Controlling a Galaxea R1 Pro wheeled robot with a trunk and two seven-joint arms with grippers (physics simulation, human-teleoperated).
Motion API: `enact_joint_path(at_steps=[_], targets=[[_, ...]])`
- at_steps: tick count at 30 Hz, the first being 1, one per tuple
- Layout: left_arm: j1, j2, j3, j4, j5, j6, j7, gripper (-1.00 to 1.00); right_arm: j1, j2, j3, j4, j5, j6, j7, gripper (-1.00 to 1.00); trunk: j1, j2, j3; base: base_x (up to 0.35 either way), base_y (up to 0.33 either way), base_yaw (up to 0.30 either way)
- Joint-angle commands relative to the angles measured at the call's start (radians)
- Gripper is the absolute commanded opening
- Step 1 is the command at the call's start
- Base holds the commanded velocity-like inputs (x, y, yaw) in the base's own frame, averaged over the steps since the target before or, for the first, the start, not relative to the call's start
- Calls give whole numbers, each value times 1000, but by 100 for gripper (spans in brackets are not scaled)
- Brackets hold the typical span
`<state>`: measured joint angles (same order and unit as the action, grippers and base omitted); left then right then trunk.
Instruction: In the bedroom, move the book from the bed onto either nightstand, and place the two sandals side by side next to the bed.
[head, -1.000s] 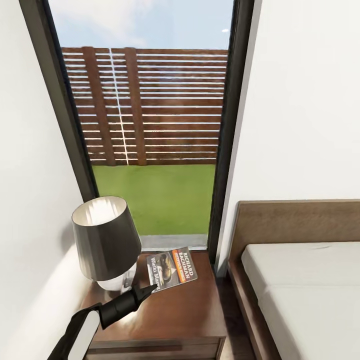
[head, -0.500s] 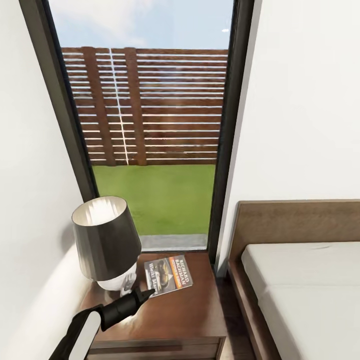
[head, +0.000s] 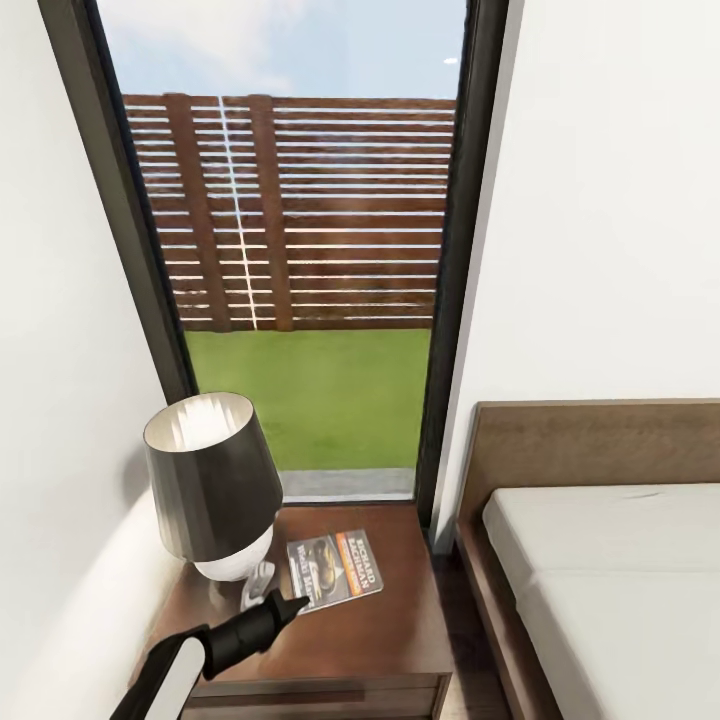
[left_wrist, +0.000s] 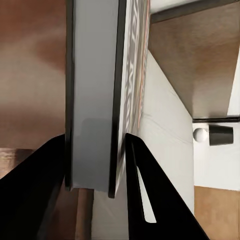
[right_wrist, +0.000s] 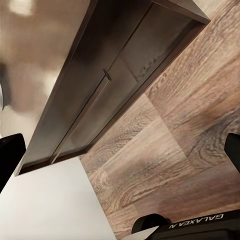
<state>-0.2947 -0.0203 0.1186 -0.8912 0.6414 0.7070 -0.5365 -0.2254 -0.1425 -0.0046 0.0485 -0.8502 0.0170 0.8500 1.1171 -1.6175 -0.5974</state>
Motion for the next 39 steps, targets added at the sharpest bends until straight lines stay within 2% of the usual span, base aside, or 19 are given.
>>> enact_joint_path(at_steps=[1,8,39], targets=[[-1,-1,4,4,1,6,-2,-100,-2,0,0,4,-4,2,6,100,0,-1,-1,0,0,0],[-5,0,4,19,4,4,-7,-100,-2,0,0,4,-4,1,6,100,0,-1,-1,0,0,0],[-6,8,7,20,11,3,-18,-100,-2,0,0,4,-4,2,6,100,119,-218,-98,0,0,0]])
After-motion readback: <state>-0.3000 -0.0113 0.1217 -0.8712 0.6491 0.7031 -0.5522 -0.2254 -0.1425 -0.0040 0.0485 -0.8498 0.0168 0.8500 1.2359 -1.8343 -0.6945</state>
